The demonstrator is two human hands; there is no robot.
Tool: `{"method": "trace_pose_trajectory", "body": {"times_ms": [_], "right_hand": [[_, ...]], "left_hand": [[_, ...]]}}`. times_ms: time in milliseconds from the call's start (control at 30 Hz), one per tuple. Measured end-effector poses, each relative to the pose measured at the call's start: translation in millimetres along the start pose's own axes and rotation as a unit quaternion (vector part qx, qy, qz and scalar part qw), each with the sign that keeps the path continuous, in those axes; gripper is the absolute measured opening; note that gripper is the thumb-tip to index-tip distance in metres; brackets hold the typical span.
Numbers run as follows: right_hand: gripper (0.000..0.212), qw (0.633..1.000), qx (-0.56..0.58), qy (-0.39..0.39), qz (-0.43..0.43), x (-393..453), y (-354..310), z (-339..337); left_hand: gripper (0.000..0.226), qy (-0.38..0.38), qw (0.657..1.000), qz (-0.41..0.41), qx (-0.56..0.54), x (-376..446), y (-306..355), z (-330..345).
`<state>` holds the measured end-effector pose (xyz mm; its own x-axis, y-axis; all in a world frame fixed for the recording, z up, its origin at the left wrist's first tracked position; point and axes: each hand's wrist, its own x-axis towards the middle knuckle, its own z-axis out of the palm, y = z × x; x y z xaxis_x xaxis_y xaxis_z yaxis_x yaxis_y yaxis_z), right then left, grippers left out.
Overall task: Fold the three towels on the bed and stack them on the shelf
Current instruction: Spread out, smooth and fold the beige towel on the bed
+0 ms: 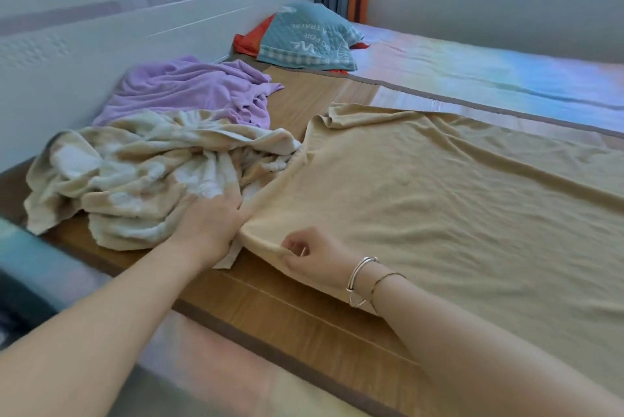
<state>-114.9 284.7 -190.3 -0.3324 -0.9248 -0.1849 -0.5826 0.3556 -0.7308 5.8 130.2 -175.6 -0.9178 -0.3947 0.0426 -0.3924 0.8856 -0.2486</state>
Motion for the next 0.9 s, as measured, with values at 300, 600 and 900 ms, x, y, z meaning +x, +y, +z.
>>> {"method": "trace_pose_trajectory", "body": {"times_ms": [300,600,900], "right_hand": [[0.023,0.991,0.096,-0.036,0.085,-27.9,5.4,-18.3],[0.025,0.968,0.119,0.207,0.083,38.3,88.4,-92.6],[0.022,0.947,0.15,0.257,0.119,152.5,152.1,-168.0]], "left_hand": [[0.022,-0.019,0.997,-0.062,-0.044,-20.0,5.0,-5.1],[0.027,0.029,0.966,-0.097,-0.238,90.1,63.3,-0.3],[0.023,-0.026,0.94,-0.108,-0.322,258.6,59.7,26.6]]}}
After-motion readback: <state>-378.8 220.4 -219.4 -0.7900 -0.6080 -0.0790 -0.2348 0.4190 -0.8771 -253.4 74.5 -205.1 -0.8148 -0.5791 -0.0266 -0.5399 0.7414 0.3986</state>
